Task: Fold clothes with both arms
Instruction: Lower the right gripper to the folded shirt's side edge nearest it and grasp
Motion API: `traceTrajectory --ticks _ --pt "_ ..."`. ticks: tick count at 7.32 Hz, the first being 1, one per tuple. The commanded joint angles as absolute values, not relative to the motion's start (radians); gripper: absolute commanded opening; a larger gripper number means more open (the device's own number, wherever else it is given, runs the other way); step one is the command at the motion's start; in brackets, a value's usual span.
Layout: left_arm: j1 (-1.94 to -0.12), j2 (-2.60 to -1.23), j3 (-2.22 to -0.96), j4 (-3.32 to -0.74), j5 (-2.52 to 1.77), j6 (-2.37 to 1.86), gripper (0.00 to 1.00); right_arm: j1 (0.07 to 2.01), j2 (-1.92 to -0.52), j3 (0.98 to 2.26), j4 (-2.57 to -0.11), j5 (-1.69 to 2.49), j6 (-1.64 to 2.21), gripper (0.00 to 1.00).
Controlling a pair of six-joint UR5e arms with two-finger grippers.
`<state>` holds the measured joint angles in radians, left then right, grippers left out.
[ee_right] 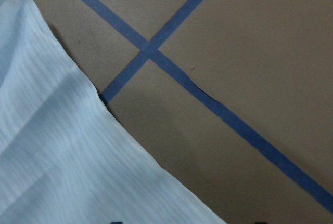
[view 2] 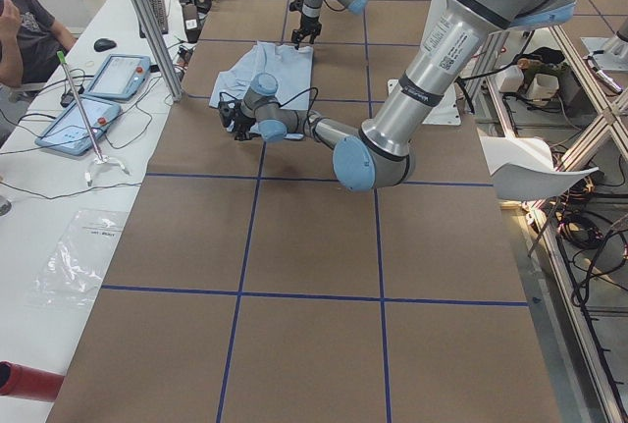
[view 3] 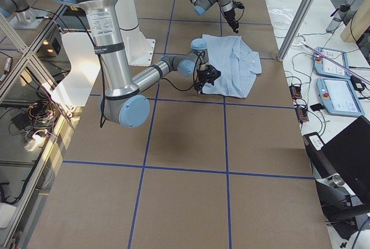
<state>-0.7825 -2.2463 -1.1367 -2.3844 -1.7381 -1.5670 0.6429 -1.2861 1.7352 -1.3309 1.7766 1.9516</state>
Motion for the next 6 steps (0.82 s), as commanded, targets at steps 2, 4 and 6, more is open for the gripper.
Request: traceTrajectory --ticks 2,4,6 --pt "-0.782 -2.246 -1.143 -2.379 -1.736 -1.568 0.40 0.635 -1.289 1.739 -1.336 1.779 1.974 0.48" --pt "-0.782 -2.246 -1.143 -2.379 -1.736 -1.569 0.40 0.635 -1.298 1.743 -1.335 1.799 1.976 0.33" --pt "-0.782 -2.246 -1.144 -2.379 -1.736 -1.569 0.40 0.635 -1.307 1.752 -1.335 1.819 1.977 0.00"
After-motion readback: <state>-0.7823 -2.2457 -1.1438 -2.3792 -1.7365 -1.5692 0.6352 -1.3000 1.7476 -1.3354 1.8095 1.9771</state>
